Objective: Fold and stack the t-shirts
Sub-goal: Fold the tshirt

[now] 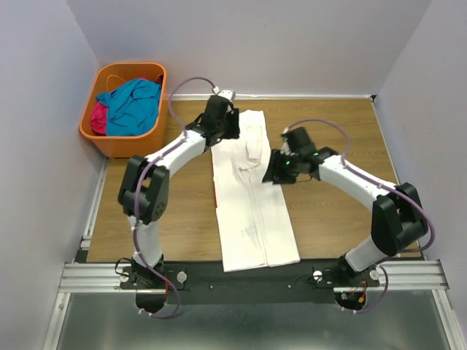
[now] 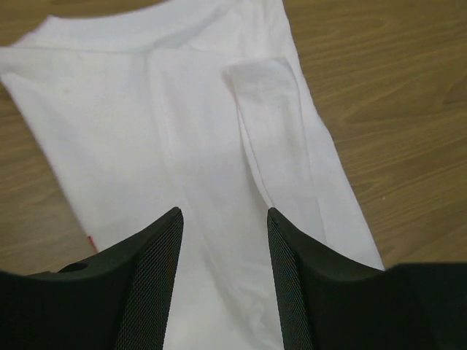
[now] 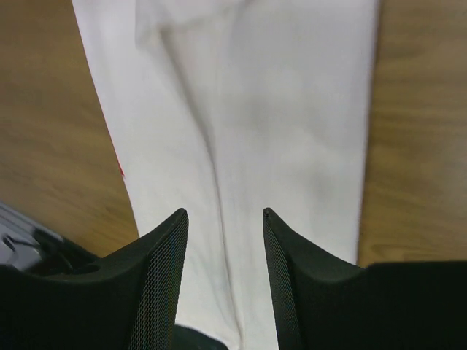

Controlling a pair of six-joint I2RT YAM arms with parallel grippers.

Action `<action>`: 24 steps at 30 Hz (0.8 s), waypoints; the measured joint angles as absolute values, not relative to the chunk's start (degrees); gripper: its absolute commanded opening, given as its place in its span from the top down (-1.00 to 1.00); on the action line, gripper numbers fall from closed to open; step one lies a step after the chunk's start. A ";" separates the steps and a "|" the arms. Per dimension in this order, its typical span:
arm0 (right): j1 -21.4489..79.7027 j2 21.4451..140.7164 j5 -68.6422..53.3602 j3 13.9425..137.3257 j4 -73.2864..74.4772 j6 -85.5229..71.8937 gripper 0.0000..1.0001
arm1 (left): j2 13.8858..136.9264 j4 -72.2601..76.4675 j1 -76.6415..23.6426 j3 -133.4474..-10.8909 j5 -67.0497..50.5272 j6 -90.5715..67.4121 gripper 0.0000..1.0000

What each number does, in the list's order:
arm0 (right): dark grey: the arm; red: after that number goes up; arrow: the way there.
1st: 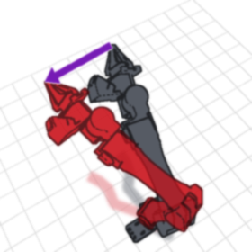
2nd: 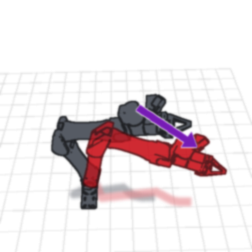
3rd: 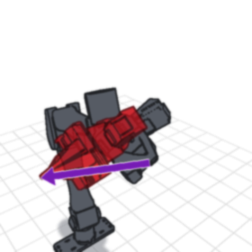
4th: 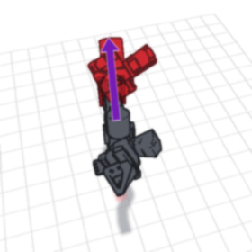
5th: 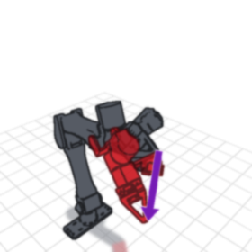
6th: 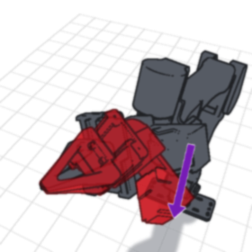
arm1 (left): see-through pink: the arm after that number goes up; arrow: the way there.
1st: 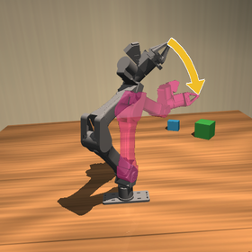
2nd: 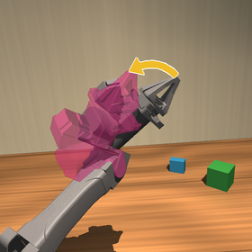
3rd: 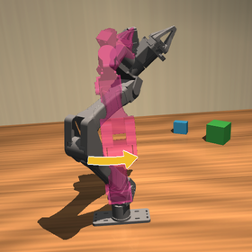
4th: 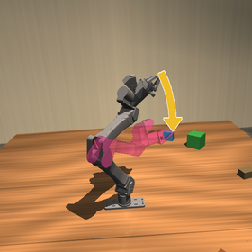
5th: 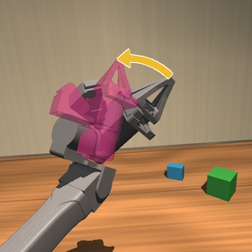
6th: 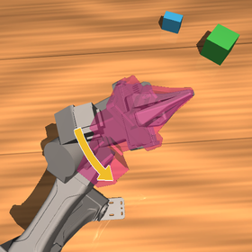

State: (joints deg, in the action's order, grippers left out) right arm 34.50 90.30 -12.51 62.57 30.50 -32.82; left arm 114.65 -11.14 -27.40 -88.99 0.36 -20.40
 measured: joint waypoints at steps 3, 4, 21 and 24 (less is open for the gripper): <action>24.73 89.30 -15.00 62.22 23.79 -35.00 -0.04 | 104.55 -8.95 -26.35 -83.99 2.31 -20.80 -0.15; 21.56 89.73 -16.95 61.91 20.78 -36.10 -0.04 | 100.84 -8.01 -25.93 -82.11 2.85 -20.80 -0.12; 15.68 115.96 -32.40 71.11 -1.80 -45.74 0.03 | 84.99 -5.72 -31.97 -47.59 -6.31 -22.70 0.00; 15.68 116.90 -32.99 71.44 -3.51 -46.98 0.03 | 85.03 -5.56 -32.36 -46.98 -7.35 -22.79 0.00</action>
